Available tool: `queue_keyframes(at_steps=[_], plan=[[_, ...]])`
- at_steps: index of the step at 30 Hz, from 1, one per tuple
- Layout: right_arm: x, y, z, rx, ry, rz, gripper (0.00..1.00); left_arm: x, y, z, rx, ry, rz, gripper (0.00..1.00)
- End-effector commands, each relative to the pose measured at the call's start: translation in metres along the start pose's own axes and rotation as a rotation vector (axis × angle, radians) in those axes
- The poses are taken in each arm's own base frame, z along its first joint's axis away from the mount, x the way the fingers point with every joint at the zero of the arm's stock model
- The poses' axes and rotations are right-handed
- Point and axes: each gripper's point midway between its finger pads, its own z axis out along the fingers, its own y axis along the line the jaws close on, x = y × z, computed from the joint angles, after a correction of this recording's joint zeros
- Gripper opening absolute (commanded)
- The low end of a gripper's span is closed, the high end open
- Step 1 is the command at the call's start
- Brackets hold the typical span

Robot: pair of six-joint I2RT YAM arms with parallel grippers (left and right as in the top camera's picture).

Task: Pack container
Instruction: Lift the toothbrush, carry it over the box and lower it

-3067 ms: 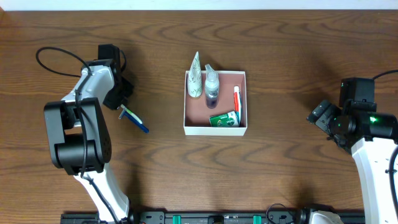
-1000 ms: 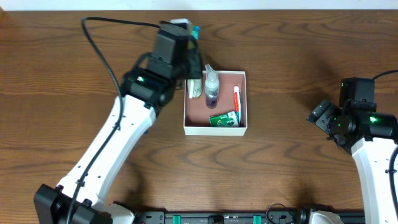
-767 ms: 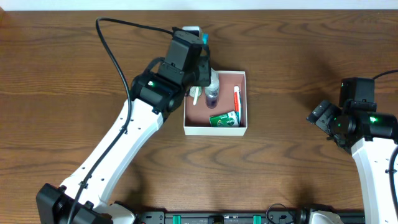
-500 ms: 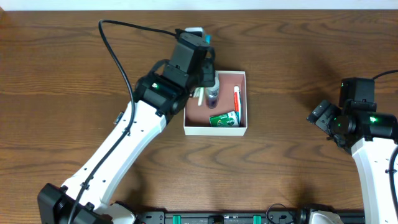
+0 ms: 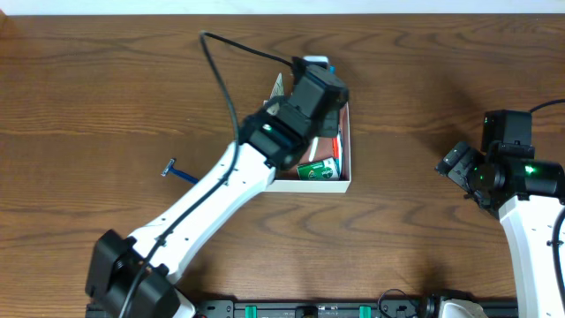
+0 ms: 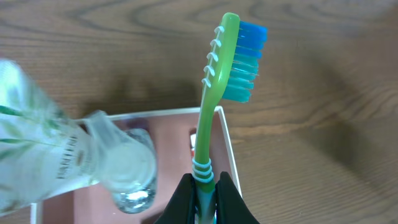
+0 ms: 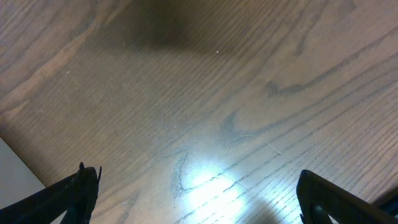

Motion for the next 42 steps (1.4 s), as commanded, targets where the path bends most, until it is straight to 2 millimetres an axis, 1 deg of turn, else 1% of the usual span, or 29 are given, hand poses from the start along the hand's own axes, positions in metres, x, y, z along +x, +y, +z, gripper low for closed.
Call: queue_keyframes(at_steps=[1, 5, 11, 14, 16, 19, 23, 24, 26, 30, 34, 36, 38, 40, 42], plan=[[-0.003, -0.002, -0.001, 0.004, -0.007, 0.024, 0.99, 0.006, -0.005, 0.01, -0.036, -0.005, 0.006, 0.06], [-0.003, -0.002, -0.001, 0.004, -0.007, 0.024, 0.99, 0.025, -0.009, 0.029, -0.051, 0.042, 0.023, 0.06], [-0.003, -0.002, -0.001, 0.004, -0.007, 0.024, 0.99, 0.047, -0.002, 0.057, -0.091, 0.103, 0.007, 0.06], [-0.003, -0.002, -0.001, 0.004, -0.007, 0.024, 0.99, 0.055, 0.0, 0.065, -0.104, 0.123, 0.013, 0.06], [-0.003, -0.002, -0.001, 0.004, -0.007, 0.024, 0.99, 0.057, 0.001, 0.066, -0.106, 0.13, 0.015, 0.06], [-0.003, -0.002, -0.001, 0.004, -0.007, 0.024, 0.99, 0.058, 0.0, 0.066, -0.102, 0.13, 0.015, 0.07], [-0.003, -0.002, -0.001, 0.004, -0.007, 0.024, 0.99, 0.058, -0.003, 0.066, -0.095, 0.13, 0.017, 0.17], [-0.003, -0.002, -0.001, 0.004, -0.007, 0.024, 0.99, 0.058, -0.004, 0.065, -0.093, 0.129, 0.018, 0.22], [-0.003, -0.002, -0.001, 0.004, -0.007, 0.024, 0.99, 0.059, -0.006, 0.065, -0.089, 0.129, 0.022, 0.27], [-0.003, -0.002, -0.001, 0.004, -0.007, 0.024, 0.99, 0.057, -0.009, 0.065, -0.08, 0.121, 0.022, 0.29], [-0.003, -0.002, -0.001, 0.004, -0.007, 0.024, 0.99, 0.051, -0.012, 0.06, -0.069, 0.104, 0.023, 0.29], [-0.003, -0.002, -0.001, 0.004, -0.007, 0.024, 0.99, 0.045, -0.014, 0.055, -0.057, 0.086, 0.034, 0.29], [-0.003, -0.002, -0.001, 0.004, -0.007, 0.024, 0.99, 0.036, -0.018, 0.045, -0.039, 0.062, 0.05, 0.29], [-0.003, -0.002, -0.001, 0.004, -0.007, 0.024, 0.99, 0.026, -0.021, 0.034, -0.023, 0.036, 0.057, 0.29], [-0.003, -0.002, -0.001, 0.004, -0.007, 0.024, 0.99, 0.016, -0.023, 0.018, -0.006, 0.01, 0.069, 0.29]])
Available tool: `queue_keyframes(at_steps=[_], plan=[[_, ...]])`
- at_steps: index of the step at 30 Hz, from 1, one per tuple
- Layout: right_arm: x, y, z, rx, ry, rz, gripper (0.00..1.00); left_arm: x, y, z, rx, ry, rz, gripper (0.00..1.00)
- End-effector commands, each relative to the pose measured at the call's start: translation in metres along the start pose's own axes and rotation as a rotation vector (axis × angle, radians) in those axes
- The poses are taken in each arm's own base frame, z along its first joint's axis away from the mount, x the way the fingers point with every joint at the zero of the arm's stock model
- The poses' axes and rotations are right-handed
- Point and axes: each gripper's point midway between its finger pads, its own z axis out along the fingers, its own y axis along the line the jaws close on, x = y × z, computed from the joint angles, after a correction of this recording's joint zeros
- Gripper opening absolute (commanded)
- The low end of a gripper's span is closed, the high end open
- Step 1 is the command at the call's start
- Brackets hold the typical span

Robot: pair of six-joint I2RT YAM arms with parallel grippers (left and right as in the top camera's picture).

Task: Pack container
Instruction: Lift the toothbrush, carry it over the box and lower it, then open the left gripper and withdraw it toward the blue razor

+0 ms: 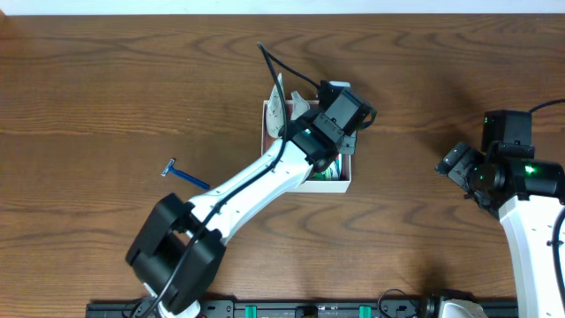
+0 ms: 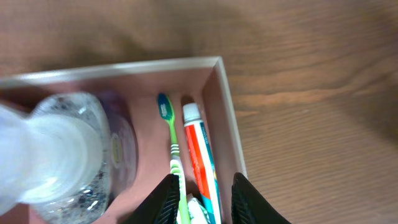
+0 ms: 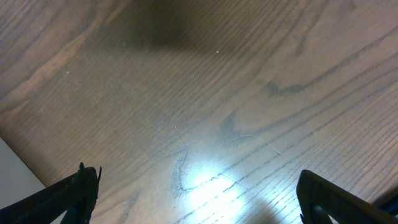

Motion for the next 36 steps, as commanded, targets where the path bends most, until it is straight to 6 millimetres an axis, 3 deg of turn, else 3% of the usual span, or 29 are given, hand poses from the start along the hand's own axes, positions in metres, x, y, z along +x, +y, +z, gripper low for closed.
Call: queue_keyframes(at_steps=[1, 6, 10, 14, 17, 18, 24, 30, 36], plan=[[-0.003, -0.002, -0.001, 0.004, -0.007, 0.024, 0.99, -0.035, -0.007, -0.05, 0.053, -0.111, 0.026, 0.29], [-0.003, -0.002, -0.001, 0.004, -0.007, 0.024, 0.99, -0.046, 0.022, -0.103, -0.035, -0.169, 0.026, 0.29], [-0.003, -0.002, -0.001, 0.004, -0.007, 0.024, 0.99, -0.048, 0.07, -0.139, -0.193, -0.198, -0.004, 0.29], [-0.003, -0.002, -0.001, 0.004, -0.007, 0.024, 0.99, -0.04, 0.136, -0.154, -0.407, -0.179, -0.153, 0.29], [-0.003, -0.002, -0.001, 0.004, -0.007, 0.024, 0.99, -0.026, 0.179, -0.147, -0.51, -0.139, -0.317, 0.3], [-0.003, -0.002, -0.001, 0.004, -0.007, 0.024, 0.99, -0.015, 0.202, -0.14, -0.568, -0.119, -0.413, 0.3], [-0.003, -0.002, -0.001, 0.004, -0.007, 0.024, 0.99, 0.029, 0.264, -0.116, -0.722, -0.044, -0.689, 0.3], [-0.003, -0.002, -0.001, 0.004, -0.007, 0.024, 0.99, 0.07, 0.29, -0.093, -0.785, 0.054, -0.841, 0.3], [-0.003, -0.002, -0.001, 0.004, -0.007, 0.024, 0.99, 0.093, 0.293, -0.062, -0.769, 0.114, -0.874, 0.31]])
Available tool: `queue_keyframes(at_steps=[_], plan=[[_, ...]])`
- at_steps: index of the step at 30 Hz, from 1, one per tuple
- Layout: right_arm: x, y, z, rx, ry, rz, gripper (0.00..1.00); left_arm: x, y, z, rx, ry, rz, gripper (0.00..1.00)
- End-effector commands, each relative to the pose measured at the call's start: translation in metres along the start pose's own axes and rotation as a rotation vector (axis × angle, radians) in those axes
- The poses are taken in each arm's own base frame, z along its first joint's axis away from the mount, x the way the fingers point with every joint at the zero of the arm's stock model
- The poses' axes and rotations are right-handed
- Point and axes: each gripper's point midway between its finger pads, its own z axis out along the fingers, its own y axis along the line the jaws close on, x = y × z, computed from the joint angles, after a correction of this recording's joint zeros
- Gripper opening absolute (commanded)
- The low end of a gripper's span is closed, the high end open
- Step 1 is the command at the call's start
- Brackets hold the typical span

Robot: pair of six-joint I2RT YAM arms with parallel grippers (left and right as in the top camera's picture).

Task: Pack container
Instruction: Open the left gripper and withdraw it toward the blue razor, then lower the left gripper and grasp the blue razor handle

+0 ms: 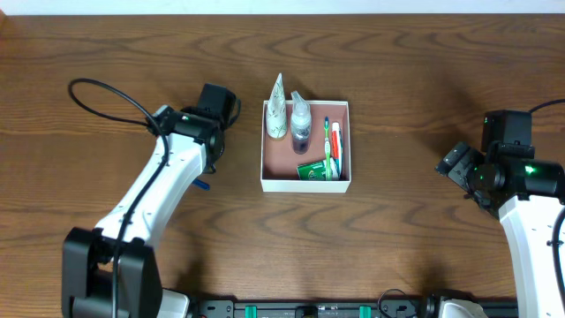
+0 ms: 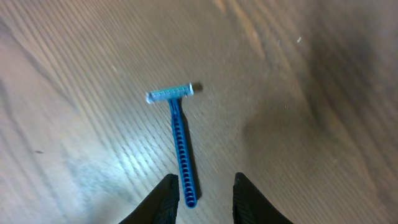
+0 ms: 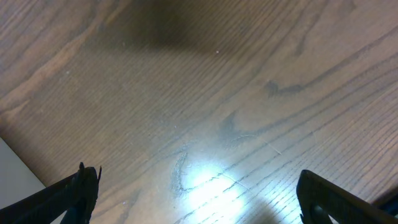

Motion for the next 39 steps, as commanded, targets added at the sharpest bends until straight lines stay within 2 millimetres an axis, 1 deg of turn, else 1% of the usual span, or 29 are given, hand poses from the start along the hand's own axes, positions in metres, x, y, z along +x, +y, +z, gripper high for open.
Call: queue_keyframes(at_steps=[1, 3, 8, 14, 18, 24, 30, 35, 39], plan=[[-0.003, -0.002, -0.001, 0.004, -0.007, 0.024, 0.99, 0.019, -0.001, 0.02, -0.012, 0.065, -0.03, 0.31], [-0.003, -0.002, -0.001, 0.004, -0.007, 0.024, 0.99, 0.026, -0.002, 0.027, -0.011, 0.087, -0.028, 0.34], [-0.003, -0.002, -0.001, 0.004, -0.007, 0.024, 0.99, 0.037, 0.01, 0.042, -0.059, 0.116, -0.016, 0.34], [-0.003, -0.002, -0.001, 0.004, -0.007, 0.024, 0.99, 0.041, 0.023, 0.052, -0.091, 0.142, -0.029, 0.35], [-0.003, -0.002, -0.001, 0.004, -0.007, 0.024, 0.99, 0.052, 0.022, 0.059, -0.066, 0.183, -0.03, 0.35], [-0.003, -0.002, -0.001, 0.004, -0.007, 0.024, 0.99, 0.064, 0.029, 0.069, -0.064, 0.195, -0.025, 0.35], [-0.003, -0.002, -0.001, 0.003, -0.007, 0.023, 0.99, 0.072, 0.03, 0.075, -0.048, 0.208, -0.019, 0.34], [-0.003, -0.002, -0.001, 0.003, -0.007, 0.023, 0.99, 0.073, 0.021, 0.077, -0.004, 0.217, 0.013, 0.34], [-0.003, -0.002, -0.001, 0.003, -0.007, 0.023, 0.99, 0.079, 0.021, 0.081, 0.01, 0.232, 0.014, 0.34]])
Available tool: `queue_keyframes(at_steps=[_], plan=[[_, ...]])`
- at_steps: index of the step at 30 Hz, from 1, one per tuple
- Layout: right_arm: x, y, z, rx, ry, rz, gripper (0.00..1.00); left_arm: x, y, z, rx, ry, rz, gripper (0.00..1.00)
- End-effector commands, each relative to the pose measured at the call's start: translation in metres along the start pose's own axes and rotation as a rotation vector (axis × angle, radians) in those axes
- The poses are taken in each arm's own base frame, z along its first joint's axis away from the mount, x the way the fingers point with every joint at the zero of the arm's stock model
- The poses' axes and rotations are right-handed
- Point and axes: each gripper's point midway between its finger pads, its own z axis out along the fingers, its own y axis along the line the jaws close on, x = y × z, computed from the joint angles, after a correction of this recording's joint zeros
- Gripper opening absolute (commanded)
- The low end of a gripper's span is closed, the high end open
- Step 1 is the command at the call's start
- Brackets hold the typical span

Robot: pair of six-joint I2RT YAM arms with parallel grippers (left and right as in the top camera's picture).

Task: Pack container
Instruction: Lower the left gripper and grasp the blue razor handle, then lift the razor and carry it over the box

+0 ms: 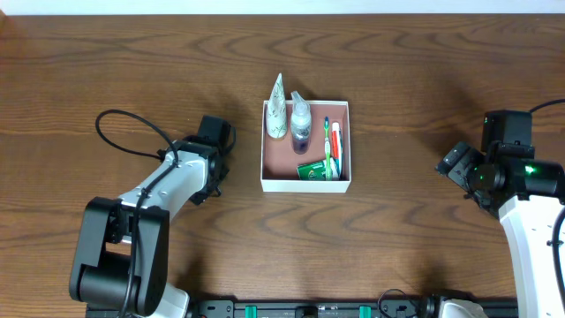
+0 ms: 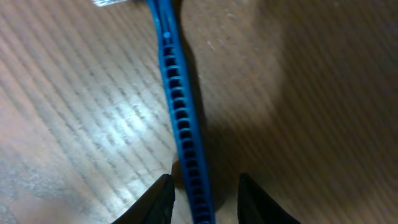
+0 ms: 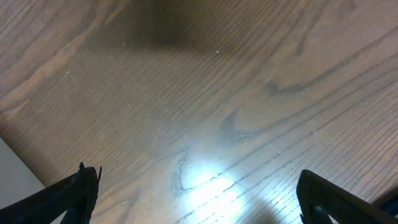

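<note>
A blue disposable razor (image 2: 180, 118) lies on the wooden table, its handle running down between the fingers of my left gripper (image 2: 202, 202). That gripper is open, with a gap on each side of the handle. In the overhead view the left arm hides the razor. The white container (image 1: 305, 186) with a pink floor stands mid-table and holds a green toothbrush (image 1: 327, 141), a red-and-white toothpaste tube (image 1: 335, 143), a green packet (image 1: 316, 170) and a clear bottle (image 1: 300, 119). My right gripper (image 3: 199, 193) is open over bare wood at the far right.
A white cone-shaped tube (image 1: 277, 104) leans at the container's back left corner. The left arm's black cable (image 1: 124, 124) loops over the table to the left. The table's back edge runs along the top of the overhead view.
My left gripper was above the razor with the whole razor in view. Now it is low over it, the handle between its open fingers. The right arm has not moved.
My left gripper was shut on the green toothbrush above the container. Then it was open over the container with the toothbrush lying inside beside the toothpaste. Then it was at the left above the blue razor, and now it straddles the razor's handle.
</note>
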Motion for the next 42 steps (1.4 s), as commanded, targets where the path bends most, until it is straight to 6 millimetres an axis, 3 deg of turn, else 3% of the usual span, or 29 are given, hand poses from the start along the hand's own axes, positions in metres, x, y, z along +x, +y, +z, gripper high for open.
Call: queue_keyframes(at_steps=[1, 4, 12, 17, 23, 27, 33, 38, 42], plan=[[-0.003, -0.002, -0.001, 0.004, -0.006, 0.023, 0.99, 0.01, 0.007, 0.01, -0.011, 0.033, 0.024, 0.33], [-0.003, -0.002, -0.001, 0.004, -0.006, 0.023, 0.99, 0.016, 0.011, 0.017, -0.009, 0.045, 0.023, 0.27], [-0.003, -0.002, -0.001, 0.004, -0.007, 0.023, 0.99, 0.016, 0.017, 0.024, -0.011, 0.048, 0.004, 0.27], [-0.003, -0.002, -0.001, 0.004, -0.006, 0.023, 0.99, 0.015, 0.018, 0.024, -0.013, 0.049, 0.031, 0.06], [-0.003, -0.002, -0.001, 0.004, -0.006, 0.023, 0.99, 0.013, 0.015, 0.02, 0.004, 0.044, 0.076, 0.06], [-0.003, -0.002, -0.001, 0.004, -0.007, 0.023, 0.99, 0.004, 0.004, 0.007, 0.054, 0.014, 0.129, 0.06], [-0.003, -0.002, -0.001, 0.004, -0.006, 0.023, 0.99, -0.028, -0.025, -0.05, 0.227, -0.114, 0.253, 0.06], [-0.003, -0.002, -0.001, 0.004, -0.006, 0.023, 0.99, -0.045, -0.048, -0.127, 0.458, -0.24, 0.384, 0.06], [-0.003, -0.002, -0.001, 0.004, -0.006, 0.023, 0.99, -0.041, -0.057, -0.191, 0.667, -0.314, 0.401, 0.06]])
